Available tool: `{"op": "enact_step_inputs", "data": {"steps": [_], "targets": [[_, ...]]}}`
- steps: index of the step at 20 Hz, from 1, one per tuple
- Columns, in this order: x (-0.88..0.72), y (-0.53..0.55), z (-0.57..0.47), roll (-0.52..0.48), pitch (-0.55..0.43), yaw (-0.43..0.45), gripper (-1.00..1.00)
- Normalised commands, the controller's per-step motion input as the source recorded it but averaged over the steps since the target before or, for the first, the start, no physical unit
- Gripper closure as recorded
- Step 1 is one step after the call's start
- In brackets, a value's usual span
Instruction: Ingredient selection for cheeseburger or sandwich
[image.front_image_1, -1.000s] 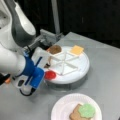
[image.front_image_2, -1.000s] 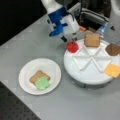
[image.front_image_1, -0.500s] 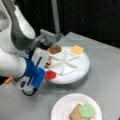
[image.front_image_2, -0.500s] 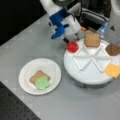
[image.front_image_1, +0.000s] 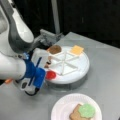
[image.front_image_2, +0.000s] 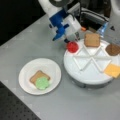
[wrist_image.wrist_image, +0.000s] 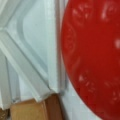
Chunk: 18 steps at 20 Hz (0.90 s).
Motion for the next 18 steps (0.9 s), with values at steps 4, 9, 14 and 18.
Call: {"op": "enact_step_inputs", "data": {"steps": [4, 9, 14, 18], "targets": [[0.27, -0.28, -0.04, 0.362, -0.027, 0.145, -1.00], [0.29, -0.30, -0.05, 0.368, -0.020, 0.142, -1.00], [0.33, -0.35, -0.08, 0.421, -0.037, 0.163, -1.00], [0.33, -0.41, -0.12, 0.477, -0.030, 0.203, -1.00]]}}
